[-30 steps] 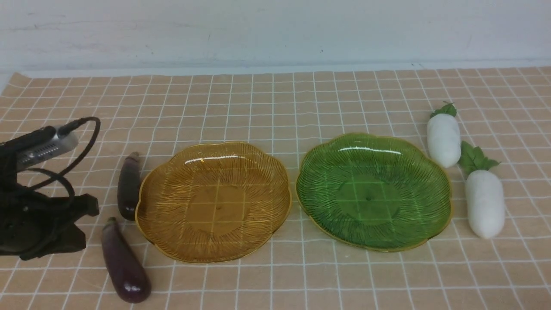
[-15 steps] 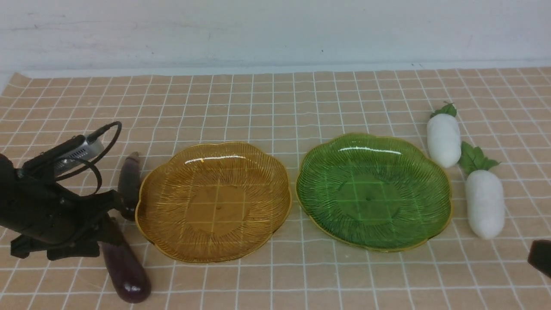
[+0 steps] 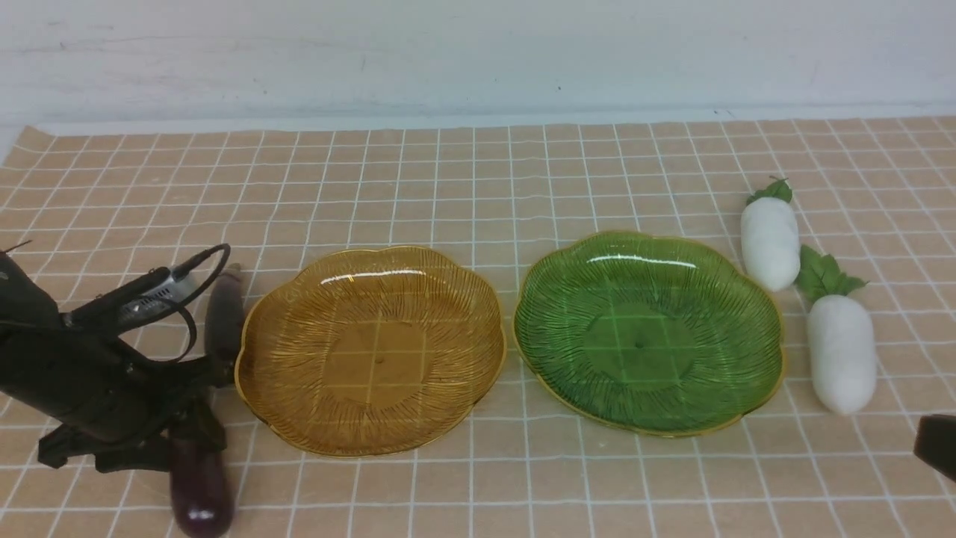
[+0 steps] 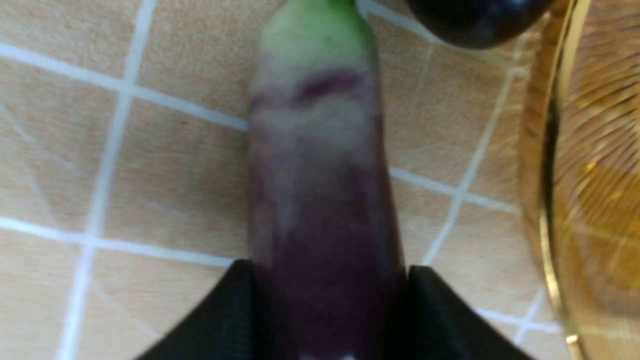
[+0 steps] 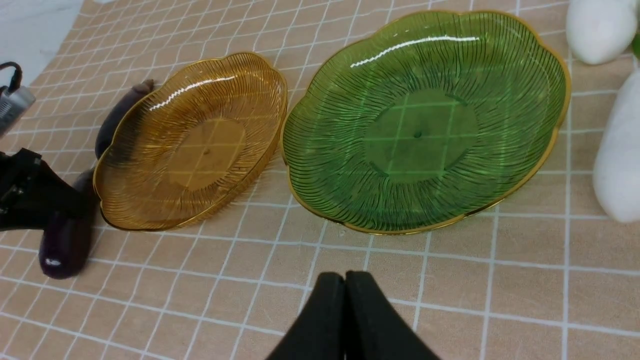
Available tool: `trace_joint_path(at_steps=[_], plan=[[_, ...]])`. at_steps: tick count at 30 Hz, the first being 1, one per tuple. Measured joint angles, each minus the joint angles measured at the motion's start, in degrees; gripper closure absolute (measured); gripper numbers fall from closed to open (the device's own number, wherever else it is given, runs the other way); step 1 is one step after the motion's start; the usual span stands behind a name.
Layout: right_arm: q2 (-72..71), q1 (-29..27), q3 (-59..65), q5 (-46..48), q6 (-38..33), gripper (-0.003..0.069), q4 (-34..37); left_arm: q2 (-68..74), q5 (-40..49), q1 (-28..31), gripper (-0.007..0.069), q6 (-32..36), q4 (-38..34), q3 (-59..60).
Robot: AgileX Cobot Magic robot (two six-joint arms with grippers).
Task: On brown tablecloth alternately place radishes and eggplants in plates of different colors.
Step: 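Pick up the eggplant and place it in the yellow plate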
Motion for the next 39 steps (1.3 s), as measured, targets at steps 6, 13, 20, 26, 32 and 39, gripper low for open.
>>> trace_joint_path(at_steps=[6,13,20,26,32,39], plan=[[0.0,0.0,0.0,-0.4,-0.7,0.0674,0.0,-3.4,7.3,0.0,0.0368,-3.7,14.1,-5.1],[0.0,0.0,0.0,-2.0,-0.7,0.0674,0.4,-9.0,9.9,-7.1,0.0373,-4.8,14.5,-12.6],[0.0,0.0,0.0,-2.2,-0.7,0.0674,0.4,-3.8,-0.3,-22.0,0.0372,-4.4,12.6,-18.9],[0.0,0.0,0.0,-1.9,-0.7,0.0674,0.5,3.4,0.8,-23.7,0.0293,-6.7,12.6,-23.2],[0.0,0.0,0.0,-1.8,-0.7,0.0674,0.6,6.2,3.4,-23.7,0.0073,-9.3,14.5,-25.6],[0.0,0.0,0.0,-1.8,-0.7,0.0674,0.6,6.2,6.9,-19.4,0.0111,-14.4,19.4,-32.8]])
